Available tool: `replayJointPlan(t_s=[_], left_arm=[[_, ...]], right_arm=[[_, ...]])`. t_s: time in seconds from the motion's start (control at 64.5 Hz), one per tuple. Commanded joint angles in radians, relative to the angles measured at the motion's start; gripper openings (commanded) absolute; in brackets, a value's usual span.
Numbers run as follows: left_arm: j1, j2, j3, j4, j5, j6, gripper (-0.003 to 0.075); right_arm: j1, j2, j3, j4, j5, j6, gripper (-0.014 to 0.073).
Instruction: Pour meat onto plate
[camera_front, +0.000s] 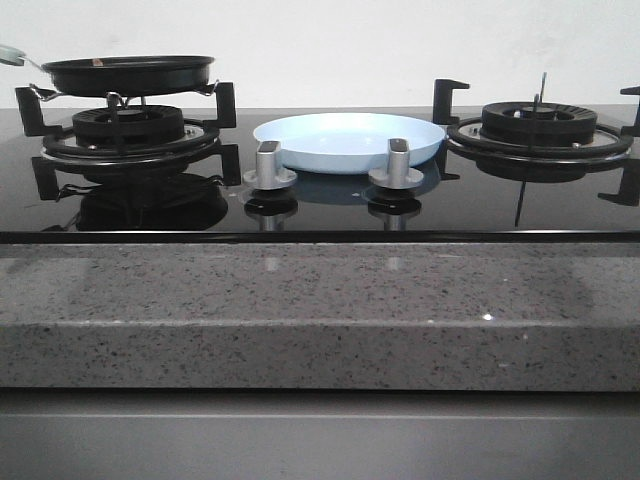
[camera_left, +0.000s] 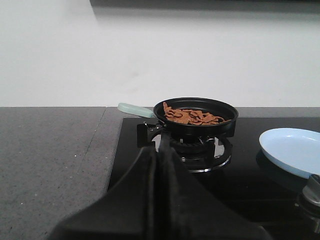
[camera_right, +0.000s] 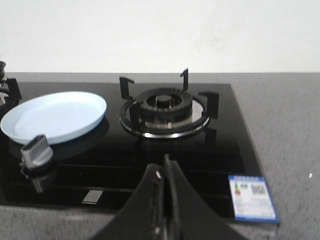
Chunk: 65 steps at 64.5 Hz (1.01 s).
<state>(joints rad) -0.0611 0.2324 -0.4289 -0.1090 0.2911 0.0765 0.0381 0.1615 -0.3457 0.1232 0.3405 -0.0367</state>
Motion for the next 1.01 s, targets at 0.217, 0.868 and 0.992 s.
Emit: replayJointPlan(t_s=[0.217,0.868,0.992], left_arm=[[-0.002,0.311,-0.242,-0.003,-0.046,-0.011,-0.002],[-0.002,0.314,-0.242,-0.003,-0.078,-0.011,0.0643],[-0.002,0.314,-0.242,-0.003,-0.078,-0.011,0.0636]], right_arm=[[-0.007,0.367,-0.344,-0.034,0.016,-0.008,-0.006],[-0.007,0.393,-0.347,-0.034,0.026,-0.008,0.064],[-0.007,0.393,-0.347,-0.034,0.026,-0.008,0.064]])
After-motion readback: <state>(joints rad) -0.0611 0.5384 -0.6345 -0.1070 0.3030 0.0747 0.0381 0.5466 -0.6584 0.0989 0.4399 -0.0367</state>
